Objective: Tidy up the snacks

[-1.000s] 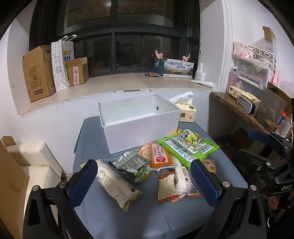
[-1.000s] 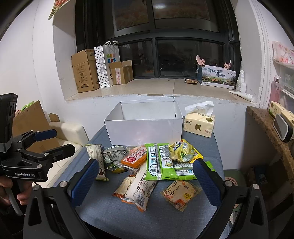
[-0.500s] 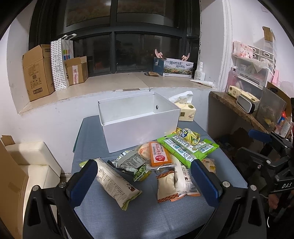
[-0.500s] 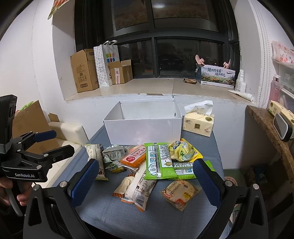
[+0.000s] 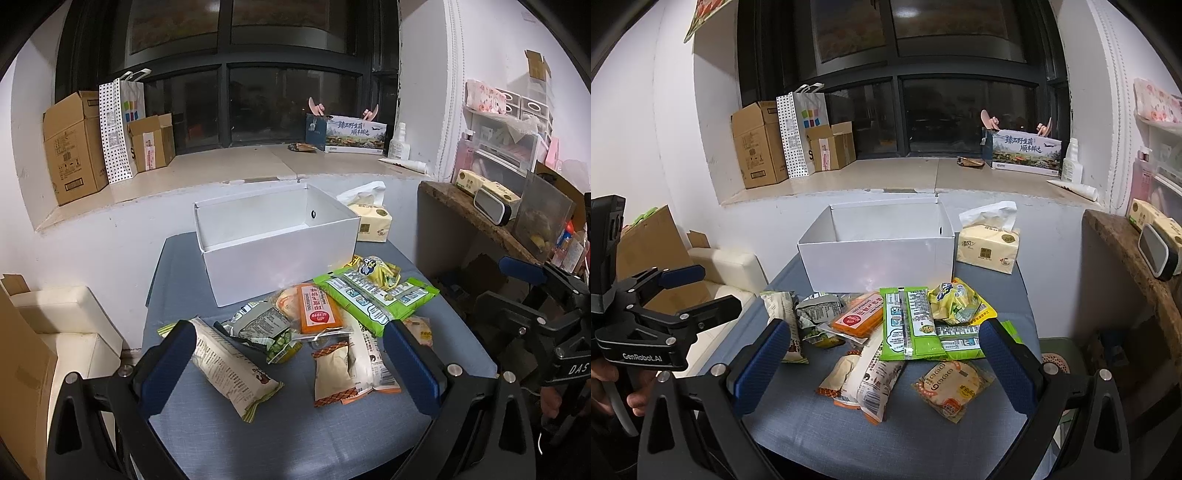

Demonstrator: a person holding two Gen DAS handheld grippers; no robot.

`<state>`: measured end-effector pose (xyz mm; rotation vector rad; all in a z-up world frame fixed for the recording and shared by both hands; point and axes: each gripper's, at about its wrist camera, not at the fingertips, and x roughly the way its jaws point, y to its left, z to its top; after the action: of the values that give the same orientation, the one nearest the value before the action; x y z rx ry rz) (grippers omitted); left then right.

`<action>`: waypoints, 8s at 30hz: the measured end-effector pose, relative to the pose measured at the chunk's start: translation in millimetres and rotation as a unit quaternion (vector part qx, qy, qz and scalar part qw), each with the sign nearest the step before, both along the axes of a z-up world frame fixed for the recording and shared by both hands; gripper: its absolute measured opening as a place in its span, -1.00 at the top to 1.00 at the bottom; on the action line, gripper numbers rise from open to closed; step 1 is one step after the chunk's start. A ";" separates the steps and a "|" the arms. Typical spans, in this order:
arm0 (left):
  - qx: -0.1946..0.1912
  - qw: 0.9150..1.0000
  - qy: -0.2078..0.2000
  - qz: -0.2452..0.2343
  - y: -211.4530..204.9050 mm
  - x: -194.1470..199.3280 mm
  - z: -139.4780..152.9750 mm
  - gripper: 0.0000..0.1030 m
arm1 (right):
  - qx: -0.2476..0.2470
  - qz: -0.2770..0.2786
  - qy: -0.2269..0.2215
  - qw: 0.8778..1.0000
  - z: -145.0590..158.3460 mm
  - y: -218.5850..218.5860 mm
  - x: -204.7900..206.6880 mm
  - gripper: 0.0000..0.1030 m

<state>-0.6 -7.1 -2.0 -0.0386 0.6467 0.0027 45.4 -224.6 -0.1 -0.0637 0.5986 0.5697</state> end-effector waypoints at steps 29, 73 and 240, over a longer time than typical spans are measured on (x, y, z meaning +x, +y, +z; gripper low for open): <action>-0.011 1.000 0.000 0.026 16.9 0.5 -3.2 -1.00 | -0.004 0.002 0.000 1.000 -4.0 3.0 0.3 -1.00; -0.092 0.974 0.162 0.132 102.0 71.9 -158.9 0.15 | -0.007 -0.004 0.043 0.999 -28.8 0.0 13.0 -1.00; -0.101 0.990 0.077 -0.059 8.1 94.1 -85.3 -1.00 | -0.033 -0.012 0.077 0.996 -78.0 5.0 103.3 -0.33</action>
<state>93.5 1.0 -87.2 -0.1975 0.8006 -0.1760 148.7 -219.6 -78.1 -0.0745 0.7676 0.5355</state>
